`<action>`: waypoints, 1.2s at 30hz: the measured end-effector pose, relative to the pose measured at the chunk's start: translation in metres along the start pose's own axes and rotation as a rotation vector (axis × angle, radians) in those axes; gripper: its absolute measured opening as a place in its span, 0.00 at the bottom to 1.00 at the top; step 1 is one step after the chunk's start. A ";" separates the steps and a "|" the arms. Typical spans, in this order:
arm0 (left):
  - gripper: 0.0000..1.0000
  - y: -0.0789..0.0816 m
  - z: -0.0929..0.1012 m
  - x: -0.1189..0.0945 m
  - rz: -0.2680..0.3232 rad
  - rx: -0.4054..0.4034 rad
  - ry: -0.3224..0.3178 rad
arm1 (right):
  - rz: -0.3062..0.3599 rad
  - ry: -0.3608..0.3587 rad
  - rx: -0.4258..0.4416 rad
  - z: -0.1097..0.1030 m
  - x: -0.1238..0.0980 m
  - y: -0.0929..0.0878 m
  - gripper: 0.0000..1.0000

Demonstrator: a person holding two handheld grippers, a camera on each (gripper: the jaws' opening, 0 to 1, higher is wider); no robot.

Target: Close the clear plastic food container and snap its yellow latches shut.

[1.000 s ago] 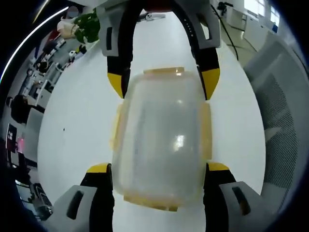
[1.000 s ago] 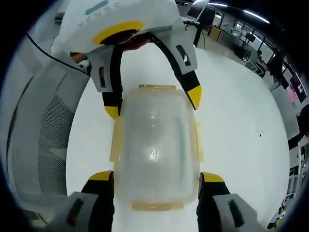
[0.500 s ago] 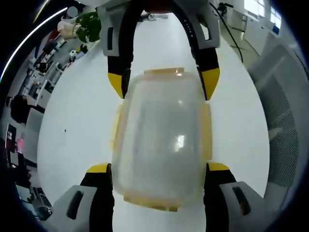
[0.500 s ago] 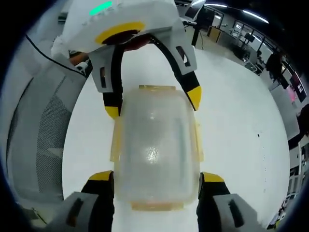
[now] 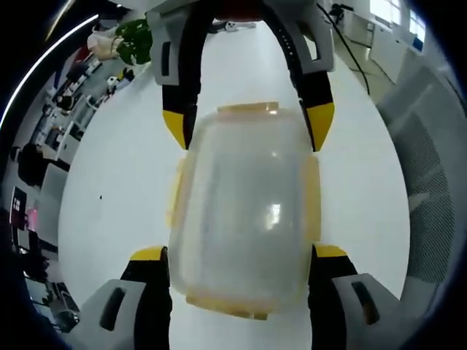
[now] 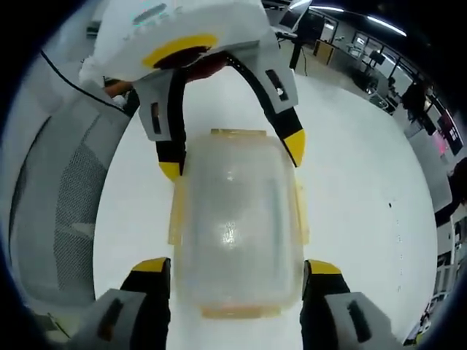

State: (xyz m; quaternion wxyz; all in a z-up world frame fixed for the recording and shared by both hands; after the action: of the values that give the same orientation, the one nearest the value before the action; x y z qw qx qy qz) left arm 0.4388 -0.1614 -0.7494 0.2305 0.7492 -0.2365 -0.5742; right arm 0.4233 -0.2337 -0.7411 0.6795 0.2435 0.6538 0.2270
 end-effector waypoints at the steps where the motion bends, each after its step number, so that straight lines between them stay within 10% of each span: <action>1: 0.77 0.000 0.000 0.000 0.002 -0.006 0.002 | 0.003 -0.001 -0.002 -0.001 0.000 0.000 0.77; 36: 0.95 0.002 0.010 -0.014 0.050 -0.052 0.088 | 0.097 -0.183 0.028 0.002 -0.013 0.010 0.98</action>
State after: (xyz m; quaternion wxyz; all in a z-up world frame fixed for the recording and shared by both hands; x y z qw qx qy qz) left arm 0.4260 -0.1555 -0.7398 0.2742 0.7613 -0.2299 -0.5407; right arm 0.4247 -0.2342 -0.7252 0.7210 0.3039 0.5796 0.2275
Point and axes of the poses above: the point that each gripper's makers call its tool centre point, and the gripper's own axes: x roughly forward along the fingers, z roughly to its right, y roughly out of its top, the point moved 1 cm from there along -x, roughly backward along the fingers, and after that the axes turned 15 degrees about z, right-handed, at the moved point
